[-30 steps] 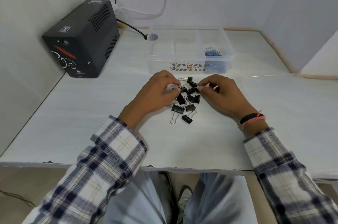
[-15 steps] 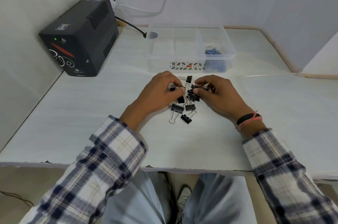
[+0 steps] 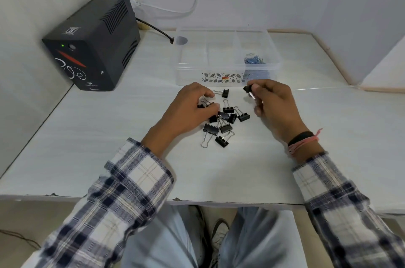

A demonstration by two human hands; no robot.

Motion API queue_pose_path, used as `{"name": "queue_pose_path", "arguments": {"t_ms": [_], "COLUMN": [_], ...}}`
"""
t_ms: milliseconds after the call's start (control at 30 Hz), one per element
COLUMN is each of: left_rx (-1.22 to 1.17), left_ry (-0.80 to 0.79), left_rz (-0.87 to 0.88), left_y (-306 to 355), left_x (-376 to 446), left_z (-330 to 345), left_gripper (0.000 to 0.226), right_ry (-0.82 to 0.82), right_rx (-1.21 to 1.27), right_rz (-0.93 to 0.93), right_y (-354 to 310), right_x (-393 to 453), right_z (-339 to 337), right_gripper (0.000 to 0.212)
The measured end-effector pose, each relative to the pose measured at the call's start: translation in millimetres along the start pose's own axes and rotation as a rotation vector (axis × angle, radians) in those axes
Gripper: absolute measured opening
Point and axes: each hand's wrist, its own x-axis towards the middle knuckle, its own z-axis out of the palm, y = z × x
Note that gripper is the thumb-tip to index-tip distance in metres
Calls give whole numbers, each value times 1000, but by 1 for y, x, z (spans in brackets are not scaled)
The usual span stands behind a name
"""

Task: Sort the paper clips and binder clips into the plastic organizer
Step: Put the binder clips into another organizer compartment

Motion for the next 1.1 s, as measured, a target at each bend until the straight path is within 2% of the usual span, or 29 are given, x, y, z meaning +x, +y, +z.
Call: {"name": "queue_pose_path", "arguments": {"t_ms": [100,200,267,367,467,633,733,800,933,1100], "left_rx": [12,13,1,-10,-11,-47,-198,-407,-832,-1029], "left_ry": [-1,21,33,40,42,95,151,171,180,181], "left_rz": [-33,-81,-101,-97,-86,-52,-68,-152,-282,-353], "left_y": [-2,2,4,6,5,4,6,11,22,23], "left_x": [1,2,1,-1,-1,-1,0,0,-1,1], "left_z": [1,0,0,-1,-1,-2,-4,-8,-13,-18], "left_gripper": [29,17,11,8,8,9,11,15,23,25], "right_ry": [-1,-70,-112,-229,-322,-384,-345,-302,-196,-111], "right_rx": [307,391,256,-141,-515,-669,-719,-715,-418,-320], "right_rz": [220,325,274,71,-26,-92,-129,-152,-79,-53], "right_y": [-11,-14,-15,-13,-10,-13,-12,-13,-13,-14], "right_x": [1,-1,-4,-9,-12,-14,-15,-16,-13,-14], "right_z": [-5,-5,-4,-4,-7,-11,-10,-9,-8,-6], "right_gripper": [23,20,14,5,15,24,20,15,8,7]}}
